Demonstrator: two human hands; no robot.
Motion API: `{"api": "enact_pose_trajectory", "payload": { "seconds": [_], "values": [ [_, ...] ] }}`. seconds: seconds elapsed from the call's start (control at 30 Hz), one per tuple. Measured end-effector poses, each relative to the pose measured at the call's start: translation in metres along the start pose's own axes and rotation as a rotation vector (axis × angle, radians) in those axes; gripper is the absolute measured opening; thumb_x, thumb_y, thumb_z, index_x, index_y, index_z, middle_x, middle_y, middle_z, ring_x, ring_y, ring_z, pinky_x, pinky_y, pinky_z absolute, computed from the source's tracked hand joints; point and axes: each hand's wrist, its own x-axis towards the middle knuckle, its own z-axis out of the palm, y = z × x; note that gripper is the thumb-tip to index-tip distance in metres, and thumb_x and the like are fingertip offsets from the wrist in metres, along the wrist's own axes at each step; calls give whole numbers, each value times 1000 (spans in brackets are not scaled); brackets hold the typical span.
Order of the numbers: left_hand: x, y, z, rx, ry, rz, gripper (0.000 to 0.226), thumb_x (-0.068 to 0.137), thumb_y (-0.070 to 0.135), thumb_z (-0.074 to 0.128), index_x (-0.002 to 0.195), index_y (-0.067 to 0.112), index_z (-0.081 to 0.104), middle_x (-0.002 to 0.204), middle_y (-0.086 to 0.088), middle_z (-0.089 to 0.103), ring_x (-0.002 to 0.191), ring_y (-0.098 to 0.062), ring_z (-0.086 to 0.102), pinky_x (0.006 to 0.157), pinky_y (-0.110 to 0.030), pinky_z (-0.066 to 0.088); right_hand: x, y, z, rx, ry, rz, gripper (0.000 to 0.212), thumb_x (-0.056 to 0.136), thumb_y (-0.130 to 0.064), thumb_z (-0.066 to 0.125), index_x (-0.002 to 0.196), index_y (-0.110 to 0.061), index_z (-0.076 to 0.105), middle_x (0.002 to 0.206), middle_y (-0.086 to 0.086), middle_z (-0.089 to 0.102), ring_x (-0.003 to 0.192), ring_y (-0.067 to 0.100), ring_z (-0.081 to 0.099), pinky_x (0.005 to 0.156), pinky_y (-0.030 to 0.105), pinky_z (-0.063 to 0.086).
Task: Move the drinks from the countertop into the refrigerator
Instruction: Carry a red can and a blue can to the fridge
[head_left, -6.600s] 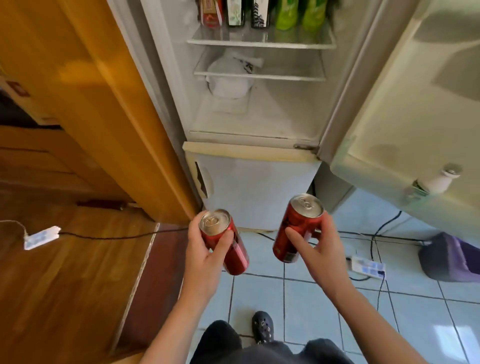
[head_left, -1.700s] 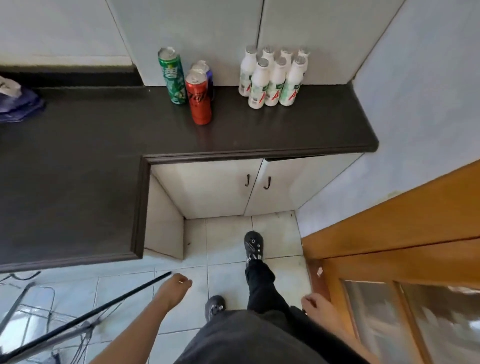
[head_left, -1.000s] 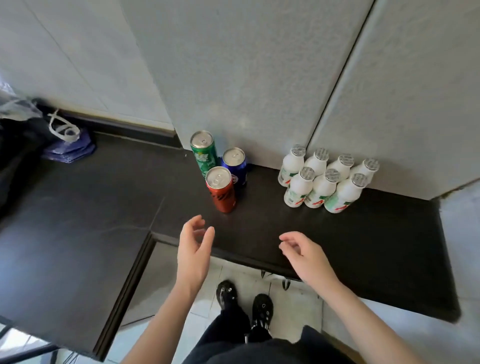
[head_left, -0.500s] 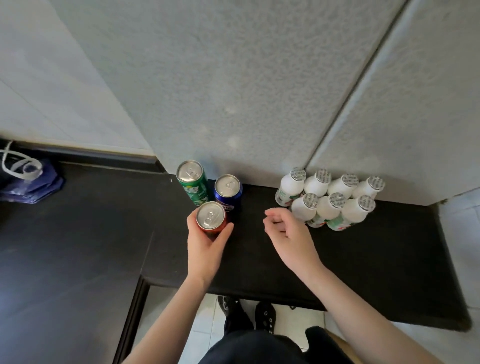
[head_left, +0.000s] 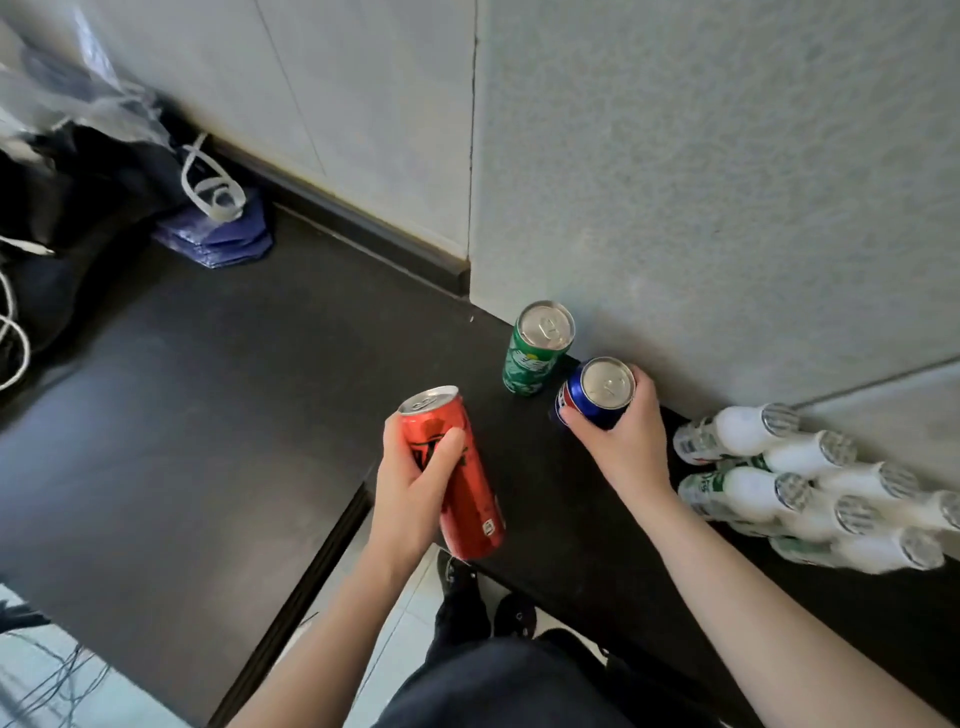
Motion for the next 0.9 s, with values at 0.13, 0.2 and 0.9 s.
{"api": "enact_pose_trajectory", "payload": {
  "seconds": [0.13,0.2,0.9],
  "values": [
    [-5,-4,-12,-7,19,-13,23,79,45,56,100,48,47,92,33,61,86,8,60,74,-21,48,0,1,2,14,-7,7,74,66,-39,81,127,-18,43,118,-8,52,106,6,49,86,20,39],
    [-9,-7,-16,-15,40,-15,24,81,44,57,102,46,47,92,32,61,87,7,61,74,-21,47,-6,2,-1,30,-9,5,73,66,-40,81,125,-18,45,116,-9,52,106,7,50,86,22,40],
    [-221,-84,-21,-122,496,-14,28,83,32,63,107,32,49,90,29,63,85,10,60,68,-4,45,-172,2,-20,273,-560,-234,46,60,-62,74,98,-41,57,97,-28,63,91,-7,60,68,4,45]
  ]
}}
